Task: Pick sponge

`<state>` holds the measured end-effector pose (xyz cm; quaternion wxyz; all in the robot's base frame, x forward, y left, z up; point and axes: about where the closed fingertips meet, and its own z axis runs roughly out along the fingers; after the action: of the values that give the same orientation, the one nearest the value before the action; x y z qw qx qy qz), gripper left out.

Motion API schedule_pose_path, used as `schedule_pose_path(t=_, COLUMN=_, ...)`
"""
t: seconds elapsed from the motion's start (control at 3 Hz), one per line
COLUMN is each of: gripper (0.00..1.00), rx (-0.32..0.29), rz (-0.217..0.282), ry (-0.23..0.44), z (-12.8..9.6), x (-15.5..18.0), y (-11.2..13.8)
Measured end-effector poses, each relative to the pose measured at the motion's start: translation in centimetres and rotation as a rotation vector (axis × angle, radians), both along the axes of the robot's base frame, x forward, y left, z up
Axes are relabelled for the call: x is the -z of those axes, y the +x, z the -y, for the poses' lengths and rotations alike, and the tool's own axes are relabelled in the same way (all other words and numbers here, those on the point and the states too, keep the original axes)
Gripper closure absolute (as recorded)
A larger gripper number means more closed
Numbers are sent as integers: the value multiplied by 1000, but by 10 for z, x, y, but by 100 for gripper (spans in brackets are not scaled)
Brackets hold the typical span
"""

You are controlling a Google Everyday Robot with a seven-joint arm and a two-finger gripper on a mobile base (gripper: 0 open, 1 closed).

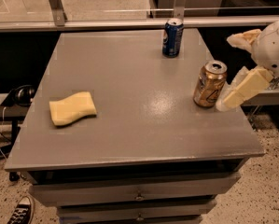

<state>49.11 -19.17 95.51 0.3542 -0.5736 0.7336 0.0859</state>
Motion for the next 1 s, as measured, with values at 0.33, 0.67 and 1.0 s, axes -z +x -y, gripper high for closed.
schedule_pose_path(t=0.33, gripper=0, rx=-59, rz=-15, ry=199, z=-38, x=10, y=6)
schedule_pose_path(t=0.67, gripper=0, rx=-173, rz=-72, ry=400, z=-107, x=14, y=0)
schedule_pose_path(t=1.0, gripper=0, rx=-298, rz=-169, ry=524, z=-179, x=23, y=-21)
